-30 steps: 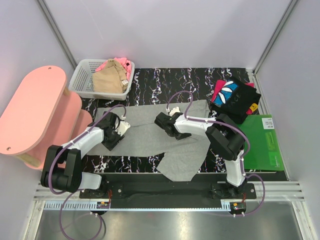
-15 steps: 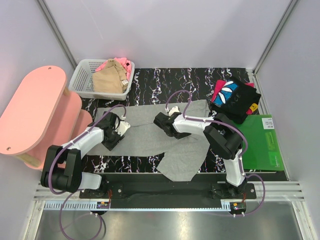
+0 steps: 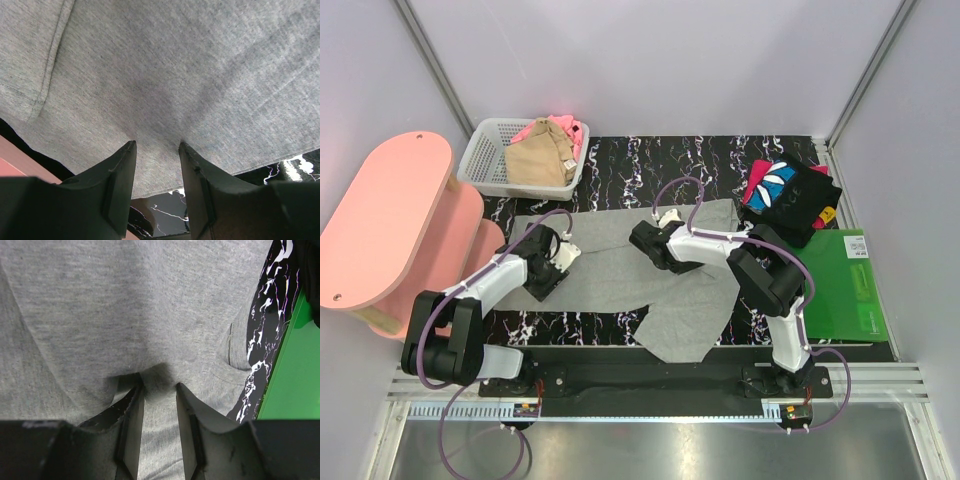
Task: Fold and stack the t-shirts
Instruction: Fold the flattened tshirt in 1/3 of the way
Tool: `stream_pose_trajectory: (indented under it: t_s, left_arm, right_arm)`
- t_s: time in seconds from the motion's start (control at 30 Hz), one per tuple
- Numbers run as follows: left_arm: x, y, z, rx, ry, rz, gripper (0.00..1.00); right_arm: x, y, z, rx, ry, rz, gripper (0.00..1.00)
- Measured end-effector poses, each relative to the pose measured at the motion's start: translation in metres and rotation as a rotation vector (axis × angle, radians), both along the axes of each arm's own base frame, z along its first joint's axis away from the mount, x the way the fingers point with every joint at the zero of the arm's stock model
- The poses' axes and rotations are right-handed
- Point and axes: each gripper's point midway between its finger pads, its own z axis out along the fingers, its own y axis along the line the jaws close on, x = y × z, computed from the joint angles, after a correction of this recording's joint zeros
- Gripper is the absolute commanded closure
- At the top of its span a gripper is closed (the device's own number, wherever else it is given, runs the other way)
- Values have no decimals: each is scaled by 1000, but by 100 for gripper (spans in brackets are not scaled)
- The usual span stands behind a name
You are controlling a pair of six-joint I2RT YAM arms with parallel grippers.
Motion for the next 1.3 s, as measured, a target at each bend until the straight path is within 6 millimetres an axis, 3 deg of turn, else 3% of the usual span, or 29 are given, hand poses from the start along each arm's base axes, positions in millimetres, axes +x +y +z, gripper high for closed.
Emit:
stream_pose_trajectory:
  t_s: [0.17, 0.33, 0.57, 0.93, 1.17, 1.3]
  left_arm:
    - [0, 0, 0, 0, -1, -1, 55]
    - [0, 0, 0, 0, -6, -4, 55]
    - [1, 1, 0, 3, -14, -12, 55]
    - [1, 2, -1, 8, -21, -16, 55]
    - [1, 2, -1, 8, -24, -16, 55]
    - [1, 2, -1, 8, -24, -16, 55]
  right_arm:
    - [3, 2, 3, 4, -6, 4, 64]
    - [5, 4, 4, 6, -8, 9, 83]
    - [5, 4, 4, 6, -8, 9, 100]
    - [1, 0, 7, -6, 6, 9, 100]
    - [0, -1, 38, 17, -11, 8, 100]
    - [-1, 1, 45, 33, -12, 6, 100]
